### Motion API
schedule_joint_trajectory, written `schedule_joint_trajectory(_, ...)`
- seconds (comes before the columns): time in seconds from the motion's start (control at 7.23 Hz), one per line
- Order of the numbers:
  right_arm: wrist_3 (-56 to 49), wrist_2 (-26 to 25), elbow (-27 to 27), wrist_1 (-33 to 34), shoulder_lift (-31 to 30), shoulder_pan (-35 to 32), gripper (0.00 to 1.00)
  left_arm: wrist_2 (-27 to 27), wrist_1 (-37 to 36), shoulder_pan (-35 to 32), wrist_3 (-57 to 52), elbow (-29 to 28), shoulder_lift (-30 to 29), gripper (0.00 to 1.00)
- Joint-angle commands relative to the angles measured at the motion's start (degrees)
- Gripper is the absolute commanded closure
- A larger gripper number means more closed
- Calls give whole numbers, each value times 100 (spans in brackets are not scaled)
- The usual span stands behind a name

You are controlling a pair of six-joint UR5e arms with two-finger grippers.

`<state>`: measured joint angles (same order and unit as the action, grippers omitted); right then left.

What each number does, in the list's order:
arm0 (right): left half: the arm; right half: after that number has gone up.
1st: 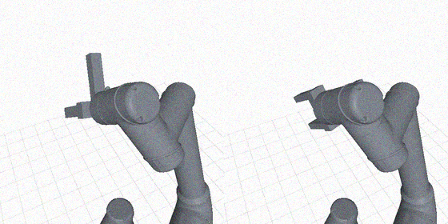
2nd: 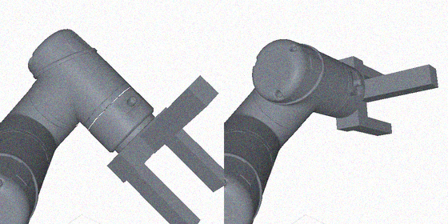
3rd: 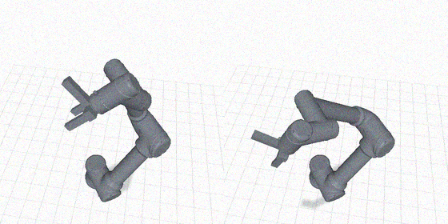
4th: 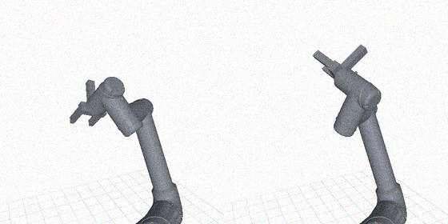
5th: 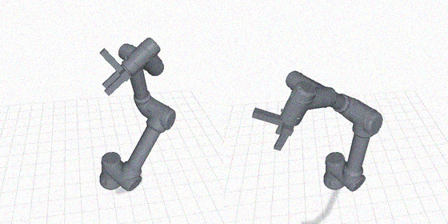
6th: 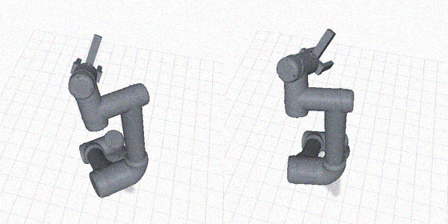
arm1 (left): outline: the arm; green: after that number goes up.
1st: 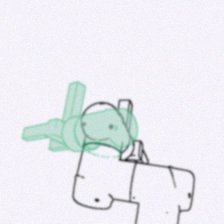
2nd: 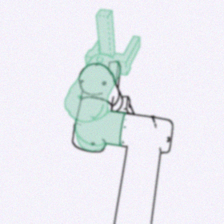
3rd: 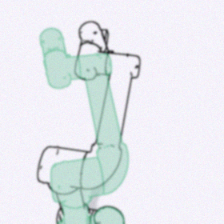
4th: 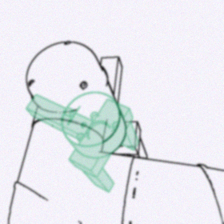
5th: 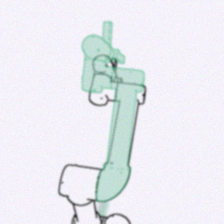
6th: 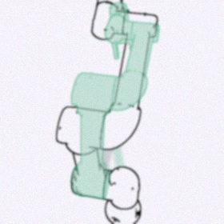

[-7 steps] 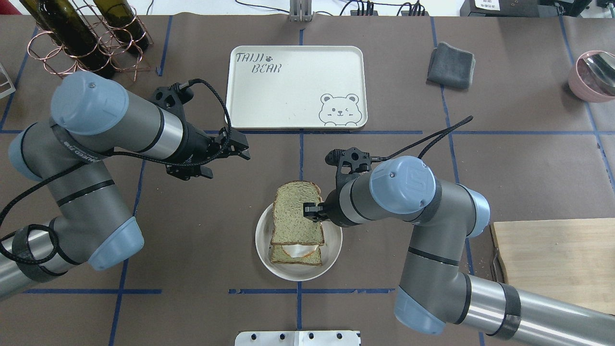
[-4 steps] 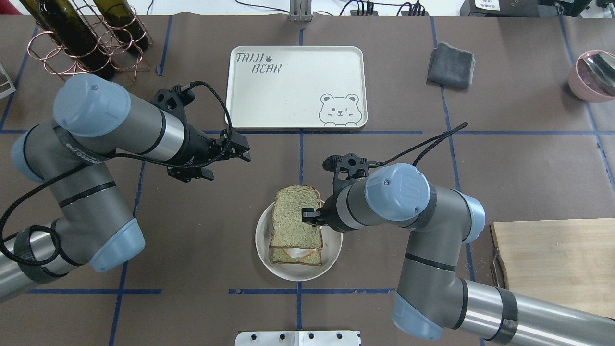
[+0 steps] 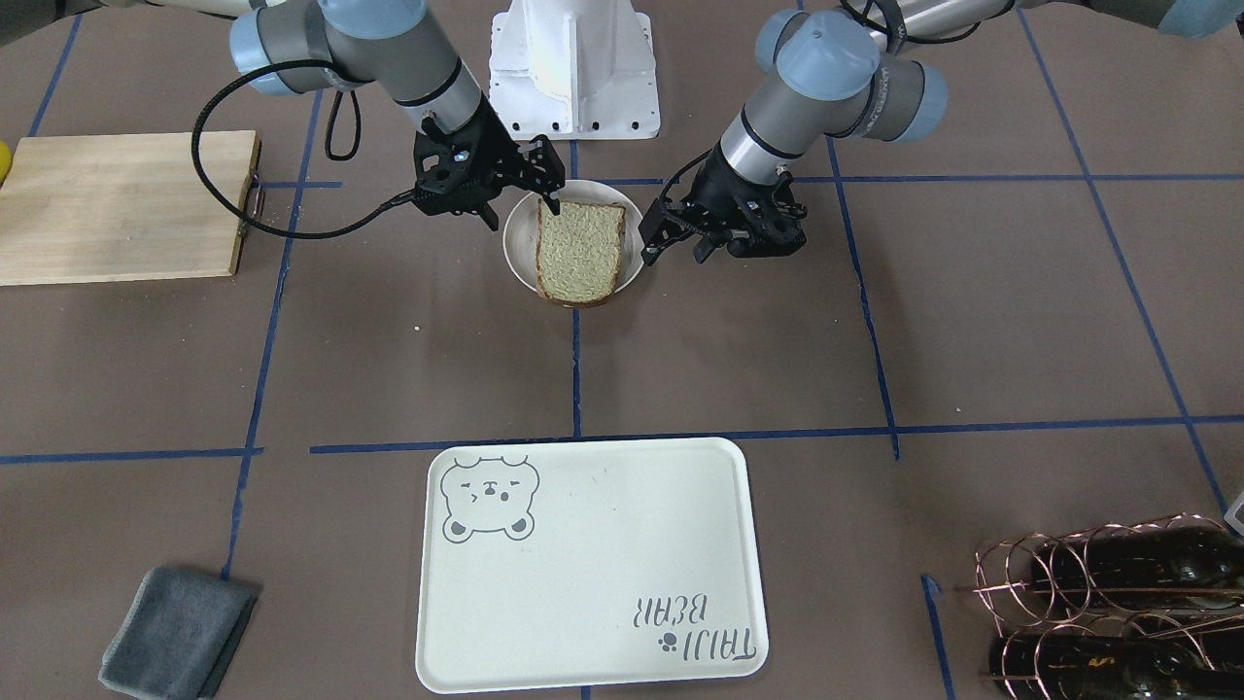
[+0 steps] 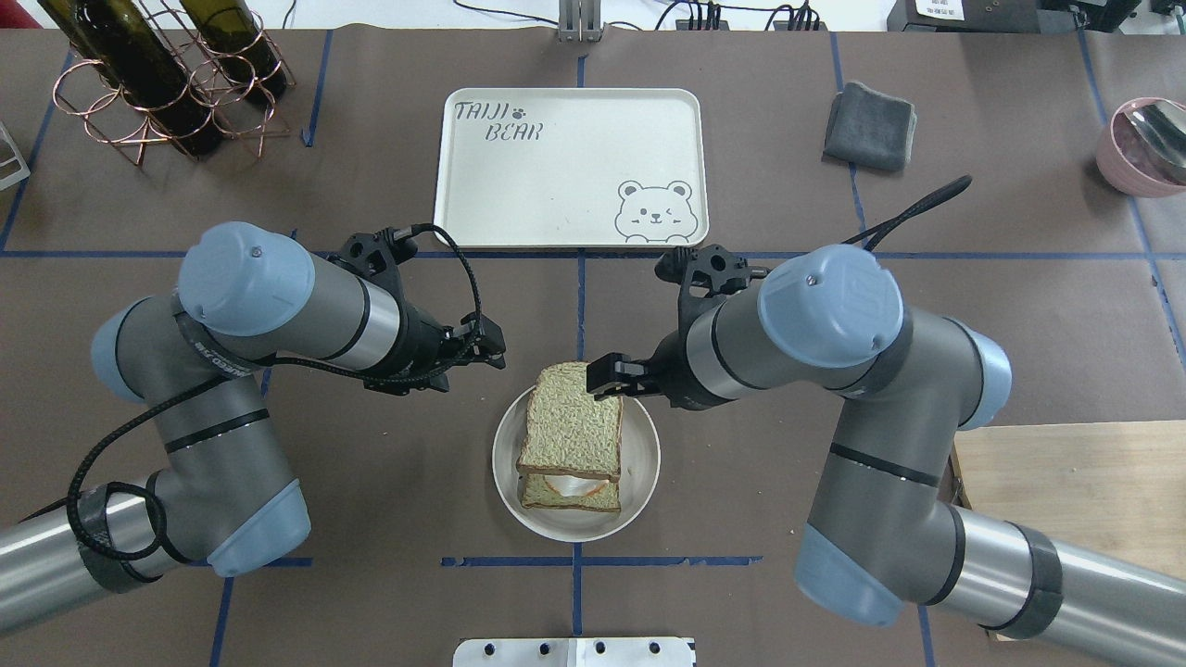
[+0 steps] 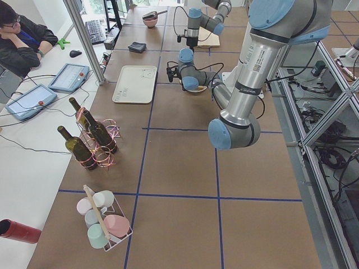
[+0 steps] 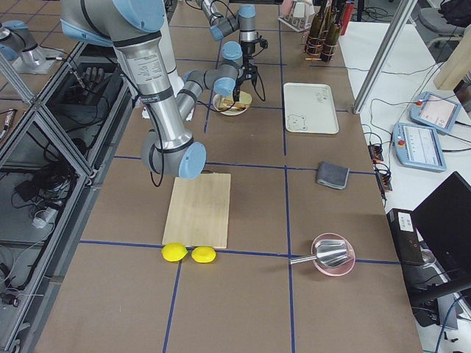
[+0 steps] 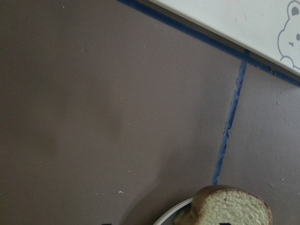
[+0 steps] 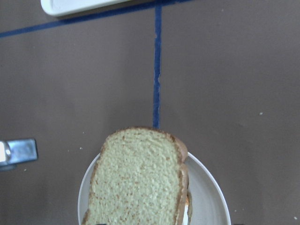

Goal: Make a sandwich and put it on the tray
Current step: 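Lower the bread slice onto the egg toast and open the right gripper, then grasp the plate rim with the left gripper while the right gripper withdraws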

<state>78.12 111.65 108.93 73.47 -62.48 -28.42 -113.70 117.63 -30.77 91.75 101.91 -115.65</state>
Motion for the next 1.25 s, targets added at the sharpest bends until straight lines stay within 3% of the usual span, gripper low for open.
schedule_joint_trajectory(0.0,-7,497,216,88,-210,-584,0,59,-4,377,18,-31,-1,43)
schedule_joint_trajectory(0.28,-16,507,339,97,-404,-787,0,357,-4,650,27,-258,-27,44)
schedule_joint_trajectory(0.55,-42,516,558,560,-440,-884,0,366,-12,853,27,-391,-36,44)
schedule_joint_trajectory(0.69,-86,516,734,920,-440,-937,0,419,-12,880,27,-426,-45,47)
schedule_joint_trajectory(1.11,-86,516,771,1003,-457,-999,0,481,-21,959,27,-470,-54,63)
